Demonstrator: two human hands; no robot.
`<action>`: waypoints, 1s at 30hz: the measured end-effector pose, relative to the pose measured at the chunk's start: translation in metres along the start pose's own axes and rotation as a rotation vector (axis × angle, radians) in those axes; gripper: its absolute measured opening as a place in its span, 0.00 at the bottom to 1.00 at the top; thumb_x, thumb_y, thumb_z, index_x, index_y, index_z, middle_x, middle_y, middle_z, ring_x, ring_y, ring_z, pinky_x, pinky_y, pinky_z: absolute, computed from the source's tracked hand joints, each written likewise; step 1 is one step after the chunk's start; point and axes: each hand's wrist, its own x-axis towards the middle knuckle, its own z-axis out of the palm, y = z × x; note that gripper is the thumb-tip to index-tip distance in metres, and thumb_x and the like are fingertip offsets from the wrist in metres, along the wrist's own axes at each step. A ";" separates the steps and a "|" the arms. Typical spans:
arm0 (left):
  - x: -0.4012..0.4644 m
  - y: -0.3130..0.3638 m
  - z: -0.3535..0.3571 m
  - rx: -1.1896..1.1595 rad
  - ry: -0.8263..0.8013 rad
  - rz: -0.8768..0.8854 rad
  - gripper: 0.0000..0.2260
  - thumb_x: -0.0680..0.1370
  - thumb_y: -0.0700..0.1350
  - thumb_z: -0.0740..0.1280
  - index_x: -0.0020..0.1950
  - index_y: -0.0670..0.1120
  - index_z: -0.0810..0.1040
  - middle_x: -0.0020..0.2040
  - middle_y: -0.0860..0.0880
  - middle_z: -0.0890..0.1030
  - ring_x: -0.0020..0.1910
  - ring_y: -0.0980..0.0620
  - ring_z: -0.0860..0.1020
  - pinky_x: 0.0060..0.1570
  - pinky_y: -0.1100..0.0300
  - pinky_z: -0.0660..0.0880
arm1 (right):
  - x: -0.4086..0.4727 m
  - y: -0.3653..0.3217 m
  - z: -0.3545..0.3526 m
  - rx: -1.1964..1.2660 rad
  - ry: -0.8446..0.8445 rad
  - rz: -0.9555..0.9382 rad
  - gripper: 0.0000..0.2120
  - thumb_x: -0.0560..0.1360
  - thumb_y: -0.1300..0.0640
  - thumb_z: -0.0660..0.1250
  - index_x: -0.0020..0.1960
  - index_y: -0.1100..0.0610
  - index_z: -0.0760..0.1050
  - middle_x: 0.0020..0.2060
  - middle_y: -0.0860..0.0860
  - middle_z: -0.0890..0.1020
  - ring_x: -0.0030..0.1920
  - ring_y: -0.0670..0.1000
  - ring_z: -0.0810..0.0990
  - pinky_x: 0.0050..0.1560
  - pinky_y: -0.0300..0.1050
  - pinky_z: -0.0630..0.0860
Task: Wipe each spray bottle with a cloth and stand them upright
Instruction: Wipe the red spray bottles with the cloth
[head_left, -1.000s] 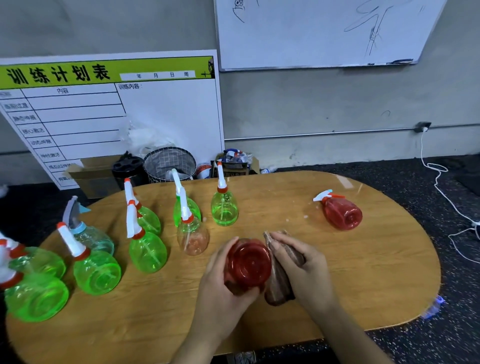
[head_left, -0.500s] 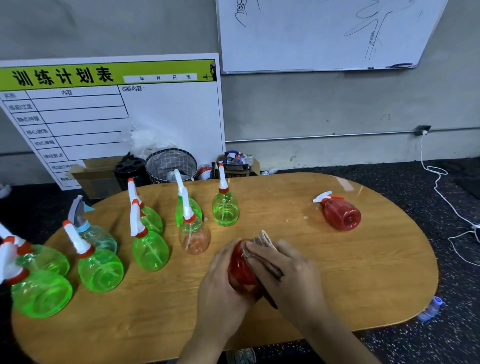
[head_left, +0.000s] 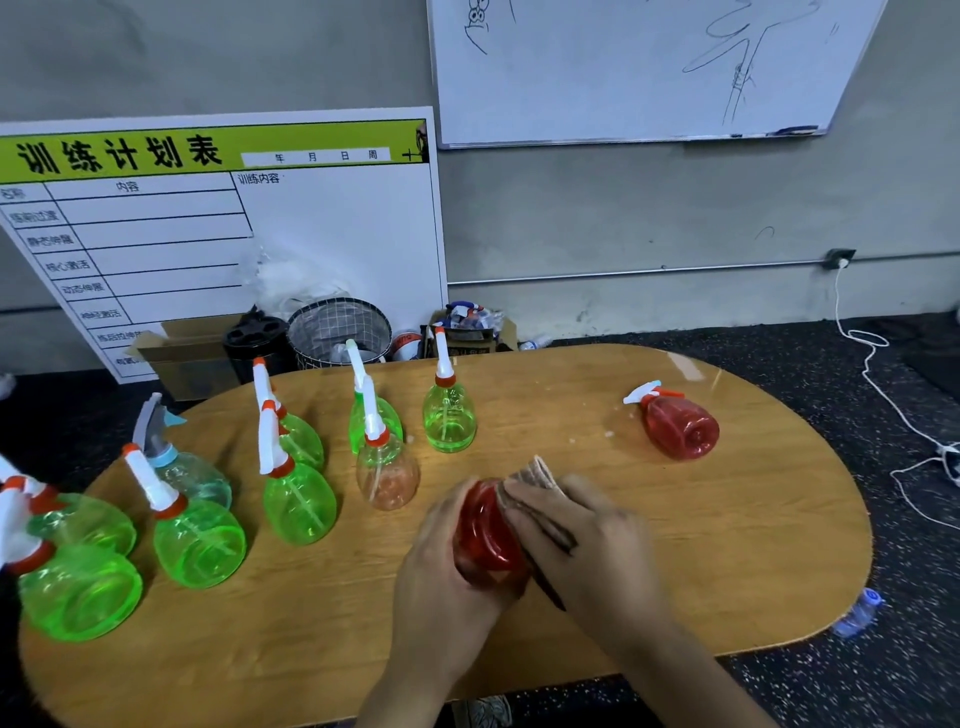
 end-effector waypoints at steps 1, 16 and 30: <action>0.000 0.002 0.001 -0.008 0.003 -0.006 0.41 0.65 0.63 0.78 0.77 0.59 0.71 0.69 0.64 0.76 0.69 0.62 0.76 0.70 0.55 0.76 | 0.001 -0.003 0.002 0.007 -0.011 -0.018 0.16 0.82 0.37 0.62 0.64 0.40 0.81 0.47 0.38 0.80 0.37 0.41 0.79 0.30 0.42 0.79; 0.002 -0.007 -0.010 0.031 -0.019 -0.033 0.44 0.63 0.63 0.81 0.77 0.61 0.70 0.67 0.68 0.75 0.67 0.61 0.77 0.70 0.52 0.76 | -0.004 0.004 0.001 -0.039 -0.017 -0.074 0.13 0.80 0.40 0.67 0.62 0.41 0.83 0.44 0.39 0.79 0.32 0.41 0.77 0.26 0.40 0.75; 0.000 -0.014 -0.011 0.003 -0.049 -0.017 0.45 0.65 0.65 0.80 0.79 0.62 0.67 0.72 0.66 0.74 0.70 0.59 0.76 0.68 0.49 0.78 | -0.007 0.012 -0.002 0.054 -0.127 -0.142 0.13 0.81 0.42 0.68 0.64 0.40 0.82 0.44 0.39 0.78 0.35 0.41 0.78 0.29 0.42 0.76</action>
